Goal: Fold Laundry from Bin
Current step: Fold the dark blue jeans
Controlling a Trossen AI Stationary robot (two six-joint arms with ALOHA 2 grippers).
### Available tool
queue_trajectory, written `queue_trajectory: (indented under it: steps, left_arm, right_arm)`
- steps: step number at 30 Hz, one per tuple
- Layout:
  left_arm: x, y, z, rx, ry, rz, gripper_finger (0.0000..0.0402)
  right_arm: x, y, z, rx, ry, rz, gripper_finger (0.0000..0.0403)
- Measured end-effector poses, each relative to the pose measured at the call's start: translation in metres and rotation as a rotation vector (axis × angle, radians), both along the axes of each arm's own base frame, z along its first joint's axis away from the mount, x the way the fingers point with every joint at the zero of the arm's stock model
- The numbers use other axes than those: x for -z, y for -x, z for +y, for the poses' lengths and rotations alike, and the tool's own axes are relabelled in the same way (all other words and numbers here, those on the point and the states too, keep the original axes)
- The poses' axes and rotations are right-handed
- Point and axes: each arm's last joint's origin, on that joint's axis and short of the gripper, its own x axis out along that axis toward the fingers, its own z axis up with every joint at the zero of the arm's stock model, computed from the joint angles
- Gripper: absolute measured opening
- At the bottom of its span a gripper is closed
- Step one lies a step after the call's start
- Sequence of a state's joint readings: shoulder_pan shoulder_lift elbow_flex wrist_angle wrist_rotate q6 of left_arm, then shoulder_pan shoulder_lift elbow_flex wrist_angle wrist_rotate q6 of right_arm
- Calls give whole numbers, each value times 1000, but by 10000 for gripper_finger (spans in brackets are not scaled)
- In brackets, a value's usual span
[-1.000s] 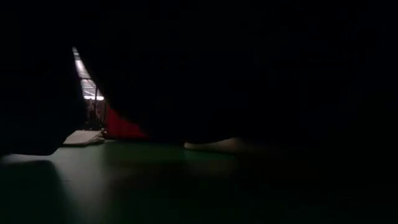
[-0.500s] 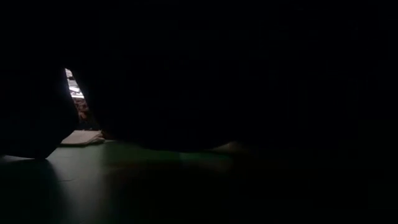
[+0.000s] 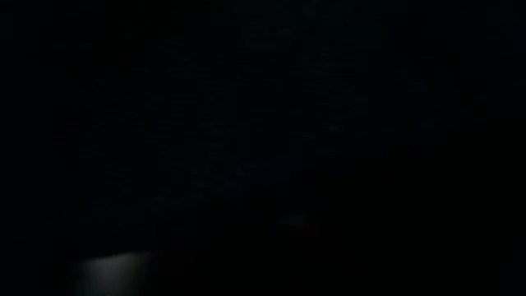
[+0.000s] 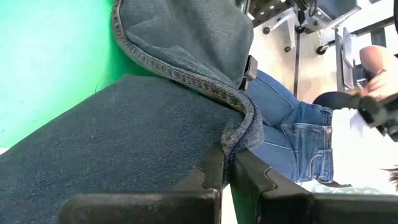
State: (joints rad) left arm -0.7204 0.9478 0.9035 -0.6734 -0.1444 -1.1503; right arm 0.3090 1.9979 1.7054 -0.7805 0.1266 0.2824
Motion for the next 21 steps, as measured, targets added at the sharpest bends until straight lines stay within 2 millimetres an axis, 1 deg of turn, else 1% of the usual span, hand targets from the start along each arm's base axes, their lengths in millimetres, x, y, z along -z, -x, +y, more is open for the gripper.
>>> queue_trajectory:
  steps: [3,5,13,18,21]
  left_arm:
    - [0,0,0,0,0,0,8]
    - [0,0,0,-3,-2,-2,8]
    - [0,-1,1,-26,-18,-15,8]
    - [0,-1,1,-38,-25,-22,8]
    - [0,-1,1,-42,-28,-24,8]
  right_arm:
    - [-5,17,8,12,91,66,187]
    - [-2,29,15,33,140,140,187]
    - [32,77,45,180,226,371,186]
    - [55,103,57,247,200,506,186]
    - [67,114,65,260,186,533,186]
